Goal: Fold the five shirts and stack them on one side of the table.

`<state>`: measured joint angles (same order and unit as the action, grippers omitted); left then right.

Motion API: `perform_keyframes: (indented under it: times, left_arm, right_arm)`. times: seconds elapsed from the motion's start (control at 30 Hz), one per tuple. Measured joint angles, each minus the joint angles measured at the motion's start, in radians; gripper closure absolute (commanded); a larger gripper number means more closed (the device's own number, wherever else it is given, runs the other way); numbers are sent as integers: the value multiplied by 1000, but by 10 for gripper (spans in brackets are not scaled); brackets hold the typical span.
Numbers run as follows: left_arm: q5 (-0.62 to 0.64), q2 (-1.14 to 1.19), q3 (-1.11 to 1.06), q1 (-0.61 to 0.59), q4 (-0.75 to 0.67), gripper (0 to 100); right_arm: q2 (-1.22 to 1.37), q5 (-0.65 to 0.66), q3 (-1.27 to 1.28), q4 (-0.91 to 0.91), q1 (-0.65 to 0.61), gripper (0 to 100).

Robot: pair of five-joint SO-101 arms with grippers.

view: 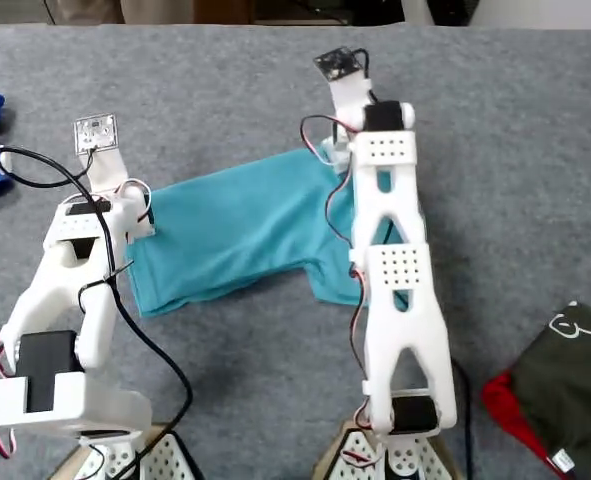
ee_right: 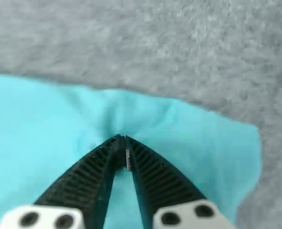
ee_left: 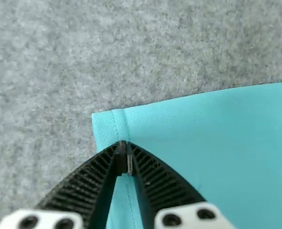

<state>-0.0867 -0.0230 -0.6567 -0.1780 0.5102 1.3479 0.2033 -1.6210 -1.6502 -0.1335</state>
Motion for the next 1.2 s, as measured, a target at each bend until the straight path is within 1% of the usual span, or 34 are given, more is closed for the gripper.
perform_keyframes:
  times: [0.1, 0.3, 0.4, 0.5, 0.83, 0.93, 1.03, 1.2]
  left_arm:
    - [0, 0, 0, 0, 0, 981]
    - [12, 0, 0, -11, 0, 981]
    - [18, 0, 0, -43, -2, 981]
    - [48, 0, 0, -69, -3, 981]
    - [130, 0, 0, -124, -3, 980]
    - [152, 0, 23, -140, -3, 980]
    - [157, 0, 29, -143, -6, 980]
    - [157, 0, 31, -146, -34, 980]
  right_arm:
    - [-97, 0, 0, -101, 2, 994]
    - [-267, 0, 12, -121, 63, 994]
    - [-362, 0, 127, -121, 80, 994]
    - [-491, 15, 336, -121, 83, 994]
    - [-1030, 107, 1243, -98, 77, 994]
    - [-1134, 109, 1491, -17, 26, 994]
    - [-1180, 110, 1708, 83, -41, 994]
    - [-1206, 110, 1982, 224, -104, 994]
